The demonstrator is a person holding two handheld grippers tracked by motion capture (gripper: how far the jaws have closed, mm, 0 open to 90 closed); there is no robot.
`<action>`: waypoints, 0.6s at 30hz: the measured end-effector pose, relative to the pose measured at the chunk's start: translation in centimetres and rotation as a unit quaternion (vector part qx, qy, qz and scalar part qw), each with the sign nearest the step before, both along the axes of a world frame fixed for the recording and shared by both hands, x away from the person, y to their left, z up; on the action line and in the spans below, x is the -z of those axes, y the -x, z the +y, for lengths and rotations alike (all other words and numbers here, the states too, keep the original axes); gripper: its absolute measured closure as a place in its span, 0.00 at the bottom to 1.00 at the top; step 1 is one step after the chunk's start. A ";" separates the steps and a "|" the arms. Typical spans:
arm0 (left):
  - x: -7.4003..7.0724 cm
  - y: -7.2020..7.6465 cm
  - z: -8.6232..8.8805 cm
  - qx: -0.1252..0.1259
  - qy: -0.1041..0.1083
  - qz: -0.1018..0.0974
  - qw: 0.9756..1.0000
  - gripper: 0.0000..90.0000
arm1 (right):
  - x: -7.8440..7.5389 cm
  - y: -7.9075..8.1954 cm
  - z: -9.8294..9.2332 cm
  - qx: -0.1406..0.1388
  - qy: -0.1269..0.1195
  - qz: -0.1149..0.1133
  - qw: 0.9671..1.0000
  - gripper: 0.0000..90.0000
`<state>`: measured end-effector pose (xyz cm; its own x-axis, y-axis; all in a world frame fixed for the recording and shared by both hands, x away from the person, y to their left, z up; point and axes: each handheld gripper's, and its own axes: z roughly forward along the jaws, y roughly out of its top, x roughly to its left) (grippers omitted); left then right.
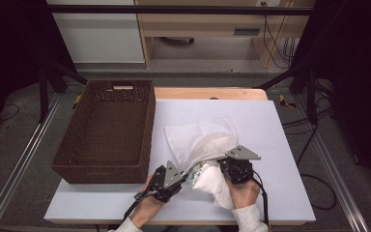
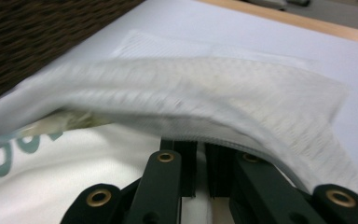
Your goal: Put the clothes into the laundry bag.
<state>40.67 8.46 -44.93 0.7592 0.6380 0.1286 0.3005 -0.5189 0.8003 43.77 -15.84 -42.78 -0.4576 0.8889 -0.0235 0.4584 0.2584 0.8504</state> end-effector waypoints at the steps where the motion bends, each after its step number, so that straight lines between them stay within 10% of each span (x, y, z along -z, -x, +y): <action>1: 0.0 0.2 0.3 0.003 0.002 0.000 1.000 0.93 | 0.0 0.0 0.0 0.000 0.000 0.000 1.000 0.94; 7: 1.5 0.6 0.6 0.007 -0.015 0.017 1.000 0.92 | 1.3 -0.7 1.3 0.021 0.002 -0.012 1.000 0.88; 18: 1.3 0.7 0.5 -0.011 -0.009 0.019 1.000 0.92 | -0.6 3.9 -0.4 -0.124 -0.035 0.022 0.991 0.34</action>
<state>39.96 8.99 -46.20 0.7496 0.6523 0.1123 0.3414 -0.5265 0.7786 39.86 -16.27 -42.15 -0.6608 0.7482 0.0598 0.4256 0.3079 0.8509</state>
